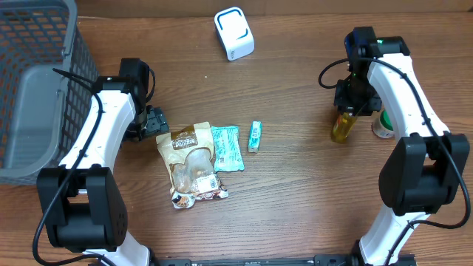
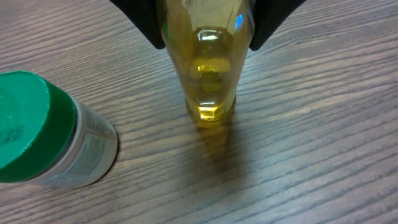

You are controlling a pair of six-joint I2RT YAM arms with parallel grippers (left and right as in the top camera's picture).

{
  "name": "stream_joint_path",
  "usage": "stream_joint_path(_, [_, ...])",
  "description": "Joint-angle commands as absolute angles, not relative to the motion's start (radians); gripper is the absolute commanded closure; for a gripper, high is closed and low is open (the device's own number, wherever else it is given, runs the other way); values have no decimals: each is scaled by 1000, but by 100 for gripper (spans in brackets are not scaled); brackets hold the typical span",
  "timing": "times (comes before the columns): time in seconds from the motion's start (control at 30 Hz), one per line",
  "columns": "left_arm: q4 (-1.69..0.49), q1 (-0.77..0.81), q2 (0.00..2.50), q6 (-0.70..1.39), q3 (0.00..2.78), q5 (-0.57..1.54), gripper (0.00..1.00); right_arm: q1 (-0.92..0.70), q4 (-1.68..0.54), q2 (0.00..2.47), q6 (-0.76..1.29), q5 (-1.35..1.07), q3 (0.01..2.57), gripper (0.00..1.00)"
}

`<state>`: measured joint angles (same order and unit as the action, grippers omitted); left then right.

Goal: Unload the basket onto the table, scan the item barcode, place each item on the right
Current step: 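Carry the bottle back right and stand it upright beside the jar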

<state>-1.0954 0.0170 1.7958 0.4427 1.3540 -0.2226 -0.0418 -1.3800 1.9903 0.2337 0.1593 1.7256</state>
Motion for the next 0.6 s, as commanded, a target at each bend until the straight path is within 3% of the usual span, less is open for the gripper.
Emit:
stream_joint_path(0.0, [-1094, 14, 1806, 450, 1354, -243, 0, -32, -1379, 1942, 240, 155, 1721, 86])
stream_joint_path(0.13, [-1094, 14, 1806, 450, 1354, -243, 0, -32, -1379, 1942, 240, 155, 1721, 84])
stream_joint_path(0.23, [-1094, 14, 1806, 450, 1354, -243, 0, -32, -1382, 1942, 240, 155, 1721, 75])
stream_joint_path(0.33, [-1094, 14, 1806, 450, 1354, -243, 1, -32, -1391, 1942, 240, 155, 1721, 58])
stream_joint_path(0.47, [-1095, 14, 1806, 450, 1354, -243, 1, -32, -1393, 1942, 240, 155, 1721, 44])
stream_joint_path(0.57, [-1094, 14, 1806, 450, 1354, -243, 0, -32, -1393, 1942, 240, 155, 1721, 39])
